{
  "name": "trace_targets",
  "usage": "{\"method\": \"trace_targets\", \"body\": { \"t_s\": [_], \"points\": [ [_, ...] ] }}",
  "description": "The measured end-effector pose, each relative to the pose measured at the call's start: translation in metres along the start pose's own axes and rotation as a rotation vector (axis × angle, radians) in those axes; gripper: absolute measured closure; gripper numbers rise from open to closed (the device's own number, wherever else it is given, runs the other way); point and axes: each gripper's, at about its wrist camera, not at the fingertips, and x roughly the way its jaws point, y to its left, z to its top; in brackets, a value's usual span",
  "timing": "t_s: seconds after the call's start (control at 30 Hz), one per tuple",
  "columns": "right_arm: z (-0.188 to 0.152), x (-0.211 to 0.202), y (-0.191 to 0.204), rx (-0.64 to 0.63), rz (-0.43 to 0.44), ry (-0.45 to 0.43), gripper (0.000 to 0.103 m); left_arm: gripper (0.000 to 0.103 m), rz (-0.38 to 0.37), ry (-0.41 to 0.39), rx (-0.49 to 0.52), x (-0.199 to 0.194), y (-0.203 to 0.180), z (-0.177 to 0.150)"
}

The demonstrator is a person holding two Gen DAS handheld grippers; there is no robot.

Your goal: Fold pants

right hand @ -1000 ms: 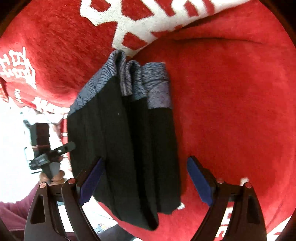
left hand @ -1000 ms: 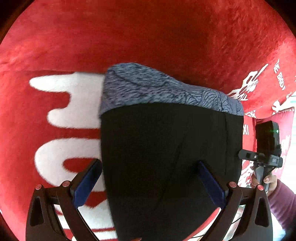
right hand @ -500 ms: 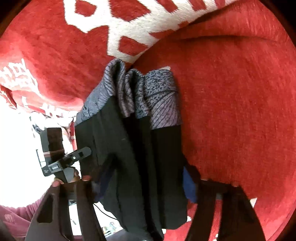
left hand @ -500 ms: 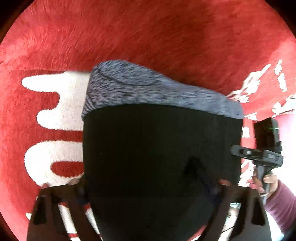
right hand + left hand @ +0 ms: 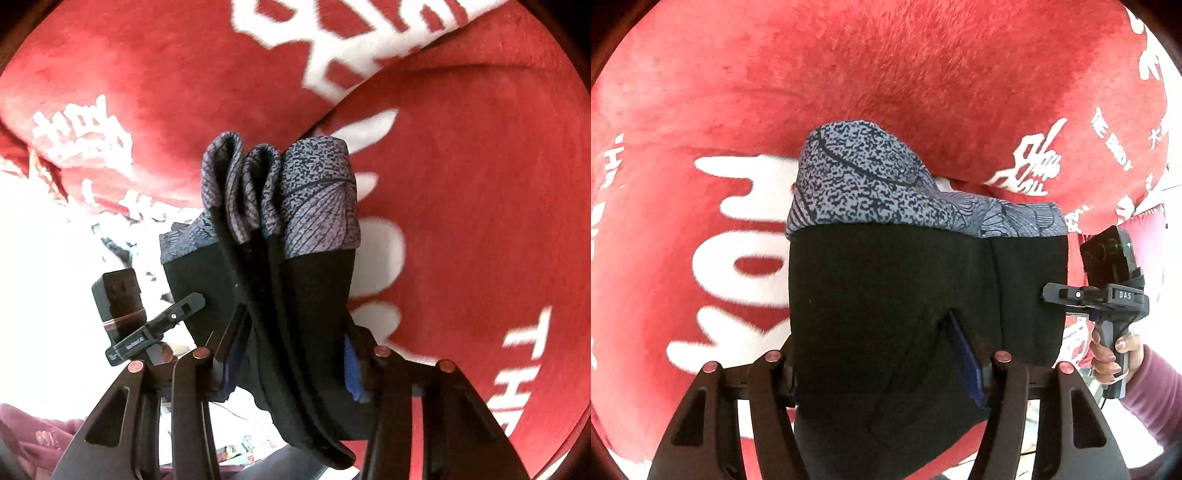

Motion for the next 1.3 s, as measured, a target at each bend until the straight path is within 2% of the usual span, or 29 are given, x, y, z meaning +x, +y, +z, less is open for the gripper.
{"method": "trace_targets", "body": {
  "t_s": [0.13, 0.2, 0.43, 0.5, 0.57, 0.63, 0.7, 0.8, 0.87, 1.0, 1.07, 1.17, 1.3],
  "points": [
    [-0.033, 0.005, 0.005, 0.036, 0.064, -0.012, 0.055, 0.038, 0.014, 0.008, 0.016, -0.022, 0.008, -0.025],
    [-0.054, 0.019, 0.008, 0.062, 0.090, -0.020, 0.055, 0.038, 0.018, 0.014, 0.024, -0.030, 0.016, -0.037],
    [-0.103, 0.061, 0.021, 0.103, 0.087, -0.008, 0.055, 0.038, 0.073, 0.037, -0.008, -0.033, 0.055, -0.073],
    [-0.112, 0.067, 0.017, 0.102, 0.051, -0.008, 0.055, 0.035, 0.137, 0.046, -0.015, -0.024, 0.067, -0.081],
    [-0.117, 0.079, 0.013, 0.110, -0.047, -0.014, 0.054, 0.026, 0.215, 0.041, -0.022, -0.013, 0.081, -0.089],
    [-0.117, 0.085, 0.010, 0.099, -0.145, -0.040, 0.050, 0.013, 0.201, 0.004, -0.043, -0.013, 0.093, -0.093],
    [-0.117, 0.086, 0.008, 0.104, -0.180, -0.059, 0.044, 0.006, 0.204, -0.004, -0.065, -0.011, 0.098, -0.093],
    [-0.121, 0.088, 0.017, 0.059, -0.270, -0.081, 0.034, 0.005, 0.209, -0.020, -0.056, -0.011, 0.100, -0.097],
    [-0.125, 0.085, 0.026, 0.039, -0.325, -0.097, 0.034, 0.005, 0.233, -0.019, -0.047, -0.016, 0.100, -0.100],
    [-0.132, 0.083, 0.050, 0.004, -0.438, -0.131, 0.032, 0.005, 0.340, -0.020, 0.019, -0.027, 0.084, -0.108],
    [-0.141, 0.075, 0.053, -0.001, -0.463, -0.145, 0.032, 0.005, 0.369, -0.017, 0.051, -0.033, 0.076, -0.113],
    [-0.151, 0.071, 0.061, -0.001, -0.496, -0.163, 0.024, 0.005, 0.395, -0.019, 0.087, -0.043, 0.064, -0.122],
    [-0.169, 0.068, 0.076, -0.002, -0.548, -0.173, 0.023, 0.005, 0.426, -0.010, 0.103, -0.052, 0.048, -0.132]
  ]
}}
